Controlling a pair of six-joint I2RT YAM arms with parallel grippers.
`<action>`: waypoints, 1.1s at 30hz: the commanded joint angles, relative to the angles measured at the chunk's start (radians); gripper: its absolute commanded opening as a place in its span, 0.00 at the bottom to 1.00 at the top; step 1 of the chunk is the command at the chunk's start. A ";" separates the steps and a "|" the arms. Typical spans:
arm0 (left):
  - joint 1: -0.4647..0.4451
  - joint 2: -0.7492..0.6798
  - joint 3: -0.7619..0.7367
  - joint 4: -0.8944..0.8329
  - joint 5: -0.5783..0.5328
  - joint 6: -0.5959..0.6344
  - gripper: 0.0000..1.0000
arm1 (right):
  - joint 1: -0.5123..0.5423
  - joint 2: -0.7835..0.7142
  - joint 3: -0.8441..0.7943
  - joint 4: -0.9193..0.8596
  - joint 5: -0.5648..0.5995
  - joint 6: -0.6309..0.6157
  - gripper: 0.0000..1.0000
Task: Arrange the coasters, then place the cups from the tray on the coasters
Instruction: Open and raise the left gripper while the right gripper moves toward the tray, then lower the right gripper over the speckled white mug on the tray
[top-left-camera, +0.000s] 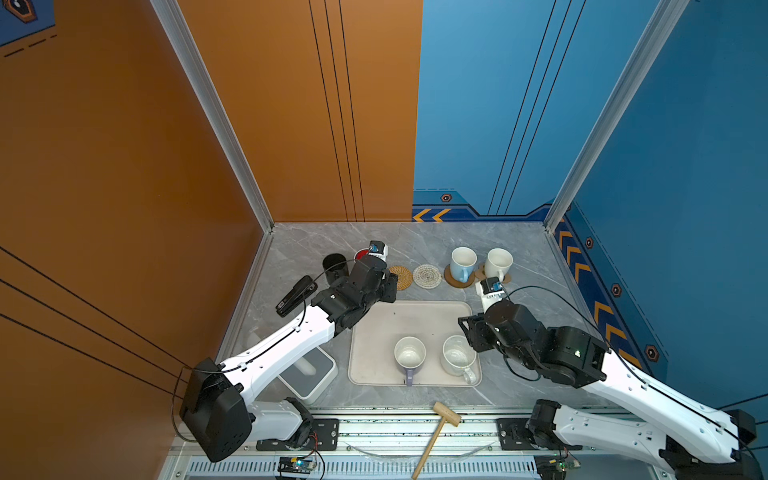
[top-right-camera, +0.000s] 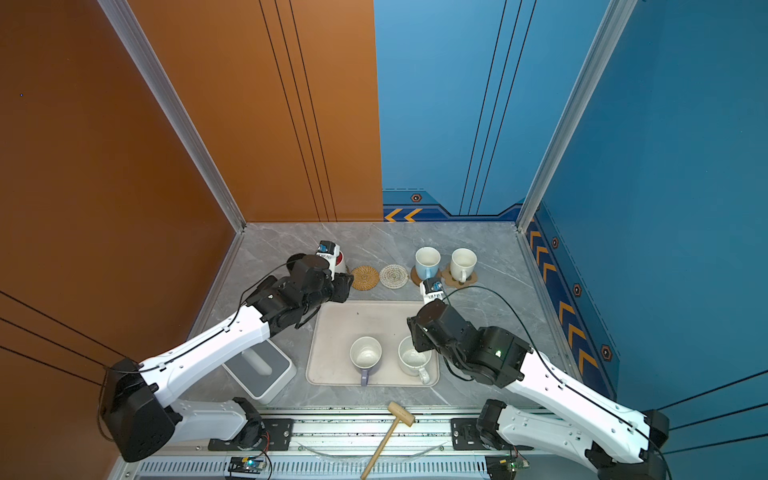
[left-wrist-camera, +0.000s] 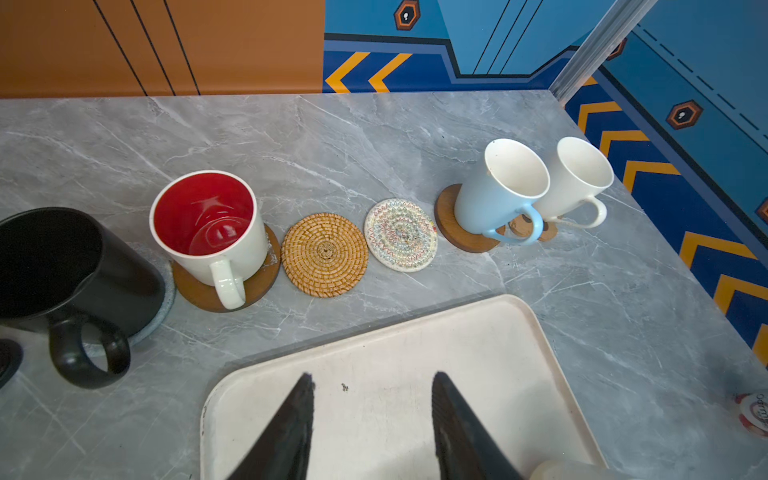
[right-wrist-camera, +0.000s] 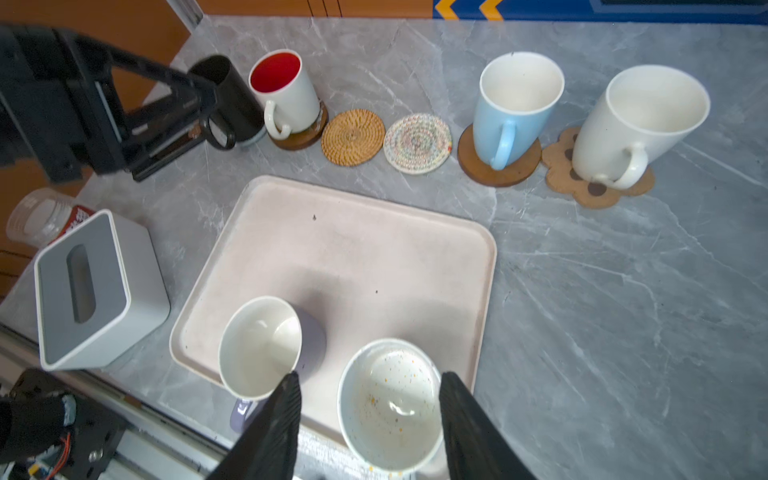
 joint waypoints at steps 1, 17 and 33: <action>-0.025 -0.037 -0.017 0.031 0.010 0.024 0.48 | 0.079 0.020 -0.082 -0.138 0.059 0.164 0.52; -0.064 -0.091 -0.072 0.032 -0.021 0.018 0.48 | 0.313 0.039 -0.260 -0.182 0.036 0.484 0.52; -0.070 -0.067 -0.076 0.043 -0.020 -0.001 0.49 | 0.258 -0.010 -0.372 -0.091 -0.019 0.465 0.45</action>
